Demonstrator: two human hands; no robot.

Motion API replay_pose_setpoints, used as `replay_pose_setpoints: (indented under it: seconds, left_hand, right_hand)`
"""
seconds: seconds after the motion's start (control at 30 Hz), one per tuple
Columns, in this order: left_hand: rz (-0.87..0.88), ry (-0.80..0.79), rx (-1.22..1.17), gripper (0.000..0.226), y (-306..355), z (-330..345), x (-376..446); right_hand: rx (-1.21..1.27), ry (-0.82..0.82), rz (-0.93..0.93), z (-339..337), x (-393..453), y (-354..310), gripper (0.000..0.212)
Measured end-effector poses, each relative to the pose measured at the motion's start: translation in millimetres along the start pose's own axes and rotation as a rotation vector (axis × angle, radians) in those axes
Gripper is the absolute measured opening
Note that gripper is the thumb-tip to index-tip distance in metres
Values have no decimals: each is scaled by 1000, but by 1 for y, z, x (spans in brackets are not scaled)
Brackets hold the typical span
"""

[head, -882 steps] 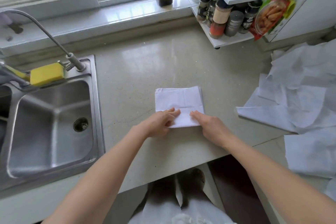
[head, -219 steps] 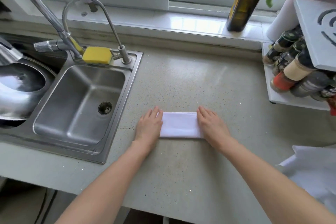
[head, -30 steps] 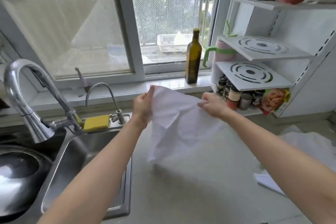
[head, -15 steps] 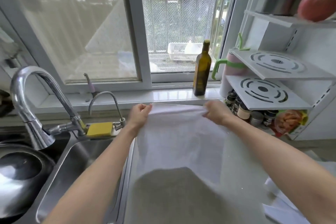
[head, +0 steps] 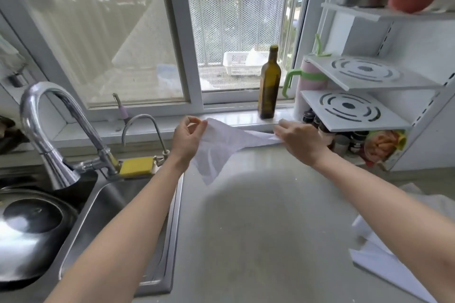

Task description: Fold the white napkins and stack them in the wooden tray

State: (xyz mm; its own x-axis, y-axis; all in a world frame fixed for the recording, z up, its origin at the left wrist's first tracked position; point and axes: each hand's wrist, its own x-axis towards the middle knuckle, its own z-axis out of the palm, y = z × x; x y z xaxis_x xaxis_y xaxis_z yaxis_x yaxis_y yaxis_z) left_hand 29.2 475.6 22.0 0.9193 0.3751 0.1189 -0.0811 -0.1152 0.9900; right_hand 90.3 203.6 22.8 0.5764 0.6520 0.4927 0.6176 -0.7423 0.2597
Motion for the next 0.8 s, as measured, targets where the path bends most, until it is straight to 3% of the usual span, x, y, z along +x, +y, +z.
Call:
replay_pose_setpoints:
  seconds: [0.1,0.17,0.27,0.37,0.47,0.67,0.73,0.8]
  left_hand:
    - [-92,-104,66,5,-43,-9,-29]
    - [-181,-199,186,9,-78,-14,-51]
    - [-324,-299,386,15,-123,-18,-86]
    - [-430,-365,562,20,-152,-19,-115]
    - [-505,-524,757,21,-166,-22,-135]
    - [-575,-730,905,27,-168,-28,-153]
    - [-573,-651,862,25,-171,-28,-152]
    - [-526,-488,812,22,-177,-25,-148]
  right_hand:
    - [94,-219,-65,25,-51,-18,21]
    - [143,-515,-3,42,-80,-33,13]
    - [157,-861,90,60,-114,-60,22]
    - [182,-1142,66,72,-133,-84,27]
    - [310,-1424,102,67,-139,-96,33]
    - [371,-1625,160,60,-144,-93,62]
    - [477,-1587,222,63,-141,-91,59]
    - [672,-1478,356,70,-139,-88,41]
